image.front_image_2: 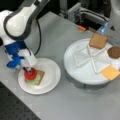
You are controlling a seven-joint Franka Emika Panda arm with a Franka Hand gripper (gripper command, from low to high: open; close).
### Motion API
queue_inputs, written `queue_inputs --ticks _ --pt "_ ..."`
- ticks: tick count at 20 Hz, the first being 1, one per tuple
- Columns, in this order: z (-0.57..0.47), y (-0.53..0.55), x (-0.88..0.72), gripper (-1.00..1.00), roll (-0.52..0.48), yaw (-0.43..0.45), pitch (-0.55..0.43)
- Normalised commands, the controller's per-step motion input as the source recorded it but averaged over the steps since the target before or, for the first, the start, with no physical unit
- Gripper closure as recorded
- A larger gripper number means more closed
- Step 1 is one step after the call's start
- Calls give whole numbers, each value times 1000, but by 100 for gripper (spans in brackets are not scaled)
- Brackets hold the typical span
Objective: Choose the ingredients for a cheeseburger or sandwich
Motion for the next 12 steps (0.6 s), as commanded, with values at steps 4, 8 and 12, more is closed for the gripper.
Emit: queue_inputs --ticks 4,8,12 --pt "-84 -184 -42 100 145 163 -59" --pt "-79 -169 -54 100 95 179 -61" --pt "-78 -108 -65 100 36 160 -20"
